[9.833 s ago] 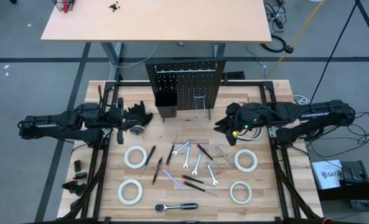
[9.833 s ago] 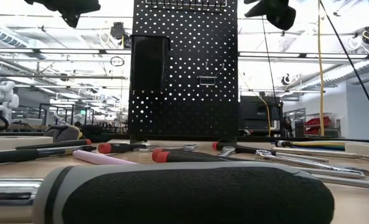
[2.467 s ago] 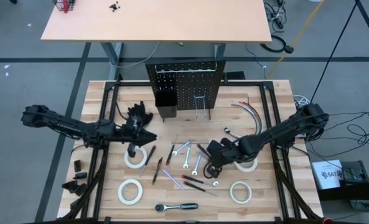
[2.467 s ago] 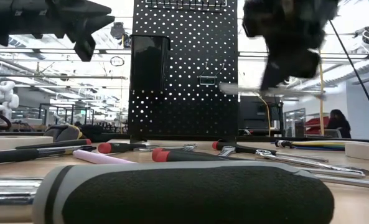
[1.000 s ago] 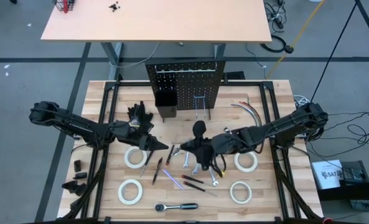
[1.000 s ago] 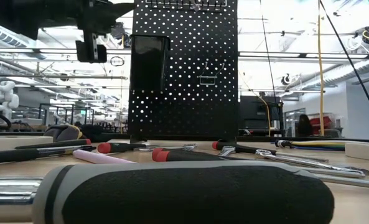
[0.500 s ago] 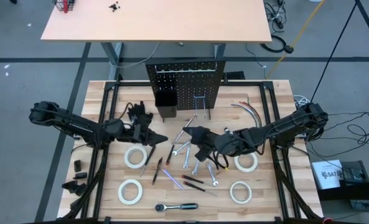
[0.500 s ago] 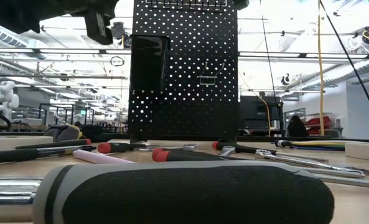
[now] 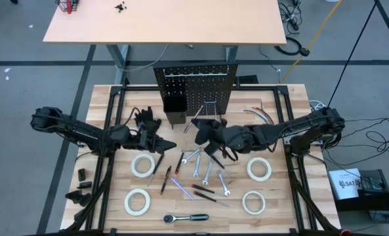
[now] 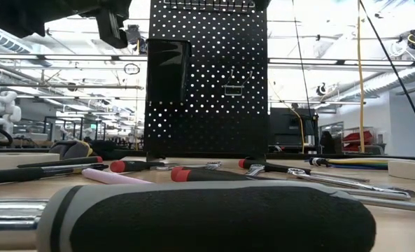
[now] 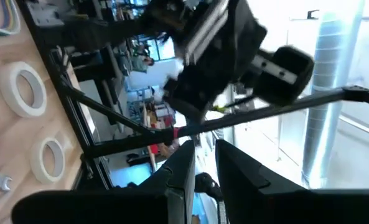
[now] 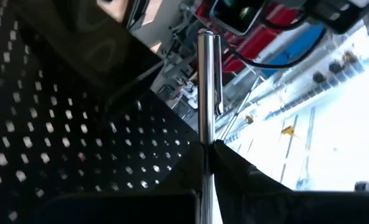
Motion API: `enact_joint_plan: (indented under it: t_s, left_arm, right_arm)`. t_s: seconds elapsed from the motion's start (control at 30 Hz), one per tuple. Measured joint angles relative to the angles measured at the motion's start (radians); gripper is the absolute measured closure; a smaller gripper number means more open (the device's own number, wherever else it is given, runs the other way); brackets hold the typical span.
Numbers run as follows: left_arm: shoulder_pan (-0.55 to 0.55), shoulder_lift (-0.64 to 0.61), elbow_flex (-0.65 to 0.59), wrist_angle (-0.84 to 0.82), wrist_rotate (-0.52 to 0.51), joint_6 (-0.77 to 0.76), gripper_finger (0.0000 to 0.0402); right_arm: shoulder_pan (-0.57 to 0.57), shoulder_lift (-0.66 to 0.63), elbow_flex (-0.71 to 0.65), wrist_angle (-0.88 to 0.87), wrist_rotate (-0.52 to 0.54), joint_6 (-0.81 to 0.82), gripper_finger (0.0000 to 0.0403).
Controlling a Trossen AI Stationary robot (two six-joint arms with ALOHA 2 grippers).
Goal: Hang tools onto peg board
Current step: Put the silver magnetic rod into the black bin on the peg board
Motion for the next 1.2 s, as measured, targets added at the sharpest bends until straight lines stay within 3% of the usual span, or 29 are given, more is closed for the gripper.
enact_joint_plan:
  t_s: [0.33, 0.6, 0.8, 1.2]
  left_arm:
    - [-0.018, -0.102, 0.000, 0.072, 0.022, 0.174, 0.0336]
    - [-0.018, -0.129, 0.000, 0.058, 0.046, 0.203, 0.0336]
    - [-0.018, -0.128, 0.000, -0.014, 0.070, 0.261, 0.0336]
    - [-0.017, -0.128, 0.000, -0.072, 0.135, 0.306, 0.0336]
  right_arm:
    - [-0.076, 0.136, 0.239, -0.208, -0.007, -0.176, 0.0392]
    - [-0.093, 0.243, 0.396, -0.235, 0.116, -0.259, 0.0392]
    - [-0.105, 0.286, 0.432, -0.231, 0.193, -0.264, 0.0392]
    - [-0.197, 0.357, 0.432, -0.180, 0.250, -0.228, 0.0392]
